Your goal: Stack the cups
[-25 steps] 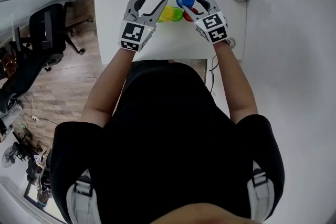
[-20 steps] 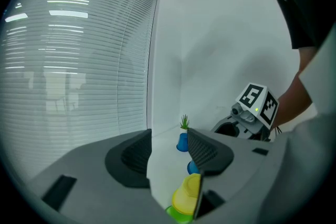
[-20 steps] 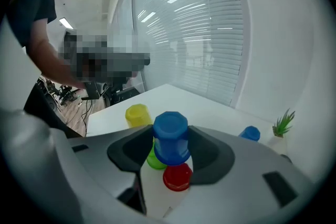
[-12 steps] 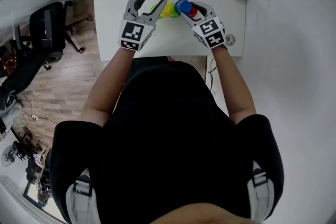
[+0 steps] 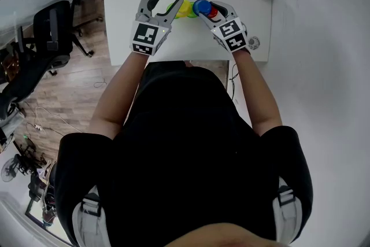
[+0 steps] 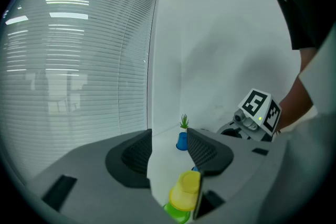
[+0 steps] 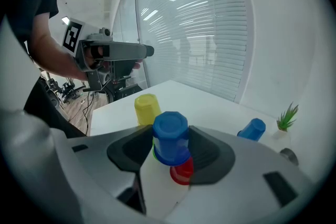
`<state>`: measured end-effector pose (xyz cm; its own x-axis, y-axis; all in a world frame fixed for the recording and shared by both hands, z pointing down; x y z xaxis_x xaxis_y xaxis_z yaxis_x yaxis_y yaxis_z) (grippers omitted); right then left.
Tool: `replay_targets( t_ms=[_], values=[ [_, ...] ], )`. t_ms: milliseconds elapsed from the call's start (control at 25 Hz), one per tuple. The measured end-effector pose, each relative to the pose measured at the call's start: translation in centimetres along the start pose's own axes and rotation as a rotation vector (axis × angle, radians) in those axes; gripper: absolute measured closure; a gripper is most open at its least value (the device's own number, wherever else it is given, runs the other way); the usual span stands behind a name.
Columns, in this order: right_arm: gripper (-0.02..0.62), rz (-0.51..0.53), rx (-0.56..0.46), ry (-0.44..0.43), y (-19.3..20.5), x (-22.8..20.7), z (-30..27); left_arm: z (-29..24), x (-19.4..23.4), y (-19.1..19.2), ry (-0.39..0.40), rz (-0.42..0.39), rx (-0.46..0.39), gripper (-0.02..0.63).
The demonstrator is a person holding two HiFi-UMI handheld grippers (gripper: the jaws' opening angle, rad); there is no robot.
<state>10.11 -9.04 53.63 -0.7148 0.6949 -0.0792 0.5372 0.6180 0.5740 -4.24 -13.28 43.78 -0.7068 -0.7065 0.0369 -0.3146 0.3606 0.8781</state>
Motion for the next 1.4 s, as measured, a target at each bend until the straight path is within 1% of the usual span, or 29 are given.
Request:
replay_targets(
  t_ms=[80,160,240,400,520,640,800,920,1120,1400],
  values=[
    [0.367,-0.001,0.002,-0.006,0.1,0.1,0.0,0.0,0.0,0.0,0.0,0.0,-0.001,0.387],
    [0.324,-0.003,-0.011,-0.014,0.0,0.0,0.3,-0.1,0.1,-0.1,0.003,-0.002,-0.002,0.387],
    [0.313,-0.01,-0.05,-0.024,-0.4,-0.1,1.0,-0.3,0.3,-0.3,0.016,-0.003,-0.002,0.387],
    [0.31,-0.025,-0.165,-0.03,-2.4,-0.5,3.6,-0.8,0.5,-1.5,0.055,-0.009,-0.012,0.387],
    [0.31,-0.04,-0.268,0.005,-4.2,-1.5,5.8,-1.2,0.9,-2.7,0.061,-0.025,-0.025,0.374],
    [0.31,-0.069,-0.37,0.067,-5.8,-3.1,7.6,-1.6,1.3,-3.9,0.071,-0.049,-0.043,0.356],
    [0.31,-0.12,-0.448,0.161,-7.2,-6.3,8.5,-3.1,1.8,-5.3,0.1,-0.077,-0.057,0.343],
    [0.306,-0.171,-0.465,0.205,-7.4,-8.4,7.8,-4.6,2.4,-5.8,0.117,-0.081,-0.062,0.339],
    [0.302,-0.215,-0.464,0.233,-7.2,-10.3,5.9,-7.2,3.1,-5.8,0.14,-0.075,-0.056,0.336],
    [0.296,-0.279,-0.408,0.321,-5.0,-12.8,2.6,-10.1,3.9,-4.2,0.165,-0.058,-0.018,0.333]
  ],
)
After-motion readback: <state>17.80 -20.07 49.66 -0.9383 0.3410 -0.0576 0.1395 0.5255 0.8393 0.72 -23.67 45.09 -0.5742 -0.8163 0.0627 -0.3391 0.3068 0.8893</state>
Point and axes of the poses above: the fingertips, and each gripper's own axes: z backward along the fingers, x to its left, y out of its underside, the point moved 4 cm from there along z, backward along the fingers, and after that the axes turned 13 degrees about x, right-handed, at the moved point
